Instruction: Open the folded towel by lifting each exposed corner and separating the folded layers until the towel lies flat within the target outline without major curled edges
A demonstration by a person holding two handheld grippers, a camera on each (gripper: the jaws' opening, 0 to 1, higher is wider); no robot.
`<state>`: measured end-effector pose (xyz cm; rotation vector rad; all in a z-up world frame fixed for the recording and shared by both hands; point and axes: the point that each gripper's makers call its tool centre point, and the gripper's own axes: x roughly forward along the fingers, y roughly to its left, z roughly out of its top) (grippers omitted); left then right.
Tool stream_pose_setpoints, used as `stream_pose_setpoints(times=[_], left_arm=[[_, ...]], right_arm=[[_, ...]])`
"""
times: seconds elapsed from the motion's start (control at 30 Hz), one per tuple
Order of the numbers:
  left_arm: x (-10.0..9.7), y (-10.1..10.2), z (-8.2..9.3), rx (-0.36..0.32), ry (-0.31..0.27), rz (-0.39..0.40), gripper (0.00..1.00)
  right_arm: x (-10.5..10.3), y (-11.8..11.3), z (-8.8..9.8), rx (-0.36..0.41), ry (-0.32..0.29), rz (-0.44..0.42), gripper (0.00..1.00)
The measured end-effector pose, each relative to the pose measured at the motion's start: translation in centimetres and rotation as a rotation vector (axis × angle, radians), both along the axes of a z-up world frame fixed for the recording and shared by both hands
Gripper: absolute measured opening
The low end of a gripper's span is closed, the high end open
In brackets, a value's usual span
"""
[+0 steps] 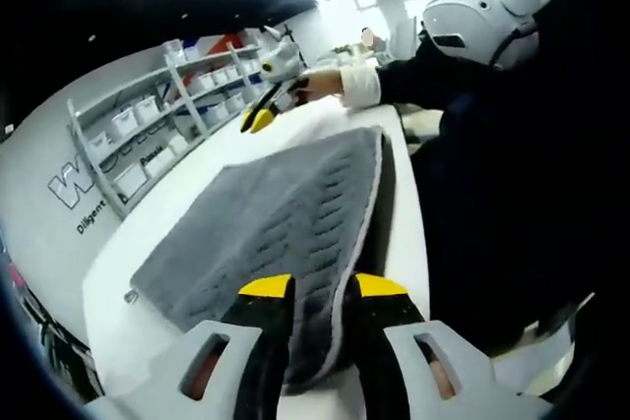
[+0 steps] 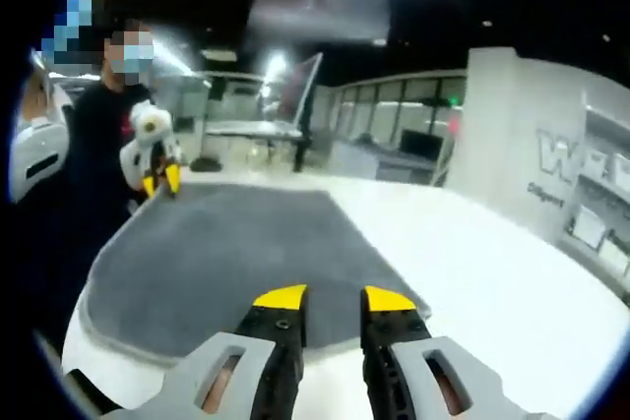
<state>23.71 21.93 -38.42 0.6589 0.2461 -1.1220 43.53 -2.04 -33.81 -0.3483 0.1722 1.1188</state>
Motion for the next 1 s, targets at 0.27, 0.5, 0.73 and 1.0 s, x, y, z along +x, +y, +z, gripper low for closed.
stream_pose_setpoints(times=[0.27,0.5,0.73,1.0], left_arm=[[0.0,0.3,0.0,-0.003,0.001,0.009,0.26],[0.1,0.3,-0.2,-0.008,0.008,0.010,0.26],[0.3,0.7,-0.6,-0.019,0.022,0.025,0.20],[-0.2,0.6,-1.9,0.017,0.070,0.012,0.06]], right_arm=[[3.7,0.3,-1.2,-0.006,0.070,-0.057,0.19],[7.3,0.5,-3.2,-0.051,0.106,-0.137,0.19],[10.0,1.0,-4.7,-0.059,0.103,-0.155,0.16],[10.2,0.7,-6.8,-0.137,0.092,-0.189,0.02]])
